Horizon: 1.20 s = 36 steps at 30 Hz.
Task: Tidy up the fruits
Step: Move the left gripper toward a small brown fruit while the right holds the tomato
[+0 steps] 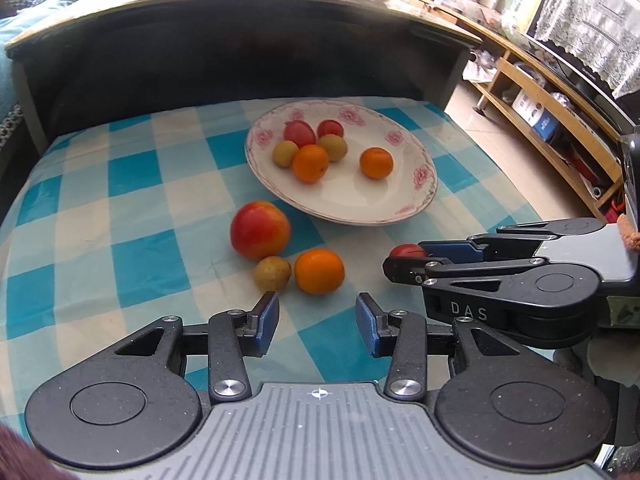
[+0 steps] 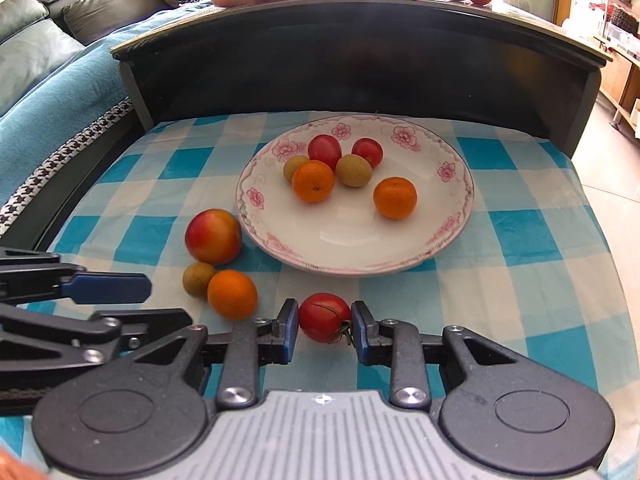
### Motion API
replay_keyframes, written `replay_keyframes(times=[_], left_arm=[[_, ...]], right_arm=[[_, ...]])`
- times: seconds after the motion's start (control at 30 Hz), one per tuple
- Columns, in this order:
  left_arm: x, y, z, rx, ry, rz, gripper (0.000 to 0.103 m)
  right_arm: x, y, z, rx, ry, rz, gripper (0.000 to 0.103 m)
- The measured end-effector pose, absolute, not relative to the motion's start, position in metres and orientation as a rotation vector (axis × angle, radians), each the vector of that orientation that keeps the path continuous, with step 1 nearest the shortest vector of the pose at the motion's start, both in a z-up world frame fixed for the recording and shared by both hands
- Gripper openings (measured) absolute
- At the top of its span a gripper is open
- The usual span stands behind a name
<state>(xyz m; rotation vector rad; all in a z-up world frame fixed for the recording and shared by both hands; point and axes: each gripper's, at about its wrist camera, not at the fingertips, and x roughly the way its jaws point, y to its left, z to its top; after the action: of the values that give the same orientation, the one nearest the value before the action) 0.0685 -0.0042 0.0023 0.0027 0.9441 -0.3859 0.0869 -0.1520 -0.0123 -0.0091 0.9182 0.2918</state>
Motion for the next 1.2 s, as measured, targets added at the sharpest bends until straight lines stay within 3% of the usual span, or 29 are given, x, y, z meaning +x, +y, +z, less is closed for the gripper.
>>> replay_keyframes(times=[1.2], left_arm=[[0.083,-0.013,-0.008,0.047,0.926,-0.406,0.048]], right_arm=[[0.076,-0.162,-0.016,0.036,0.937,0.343,0.031]])
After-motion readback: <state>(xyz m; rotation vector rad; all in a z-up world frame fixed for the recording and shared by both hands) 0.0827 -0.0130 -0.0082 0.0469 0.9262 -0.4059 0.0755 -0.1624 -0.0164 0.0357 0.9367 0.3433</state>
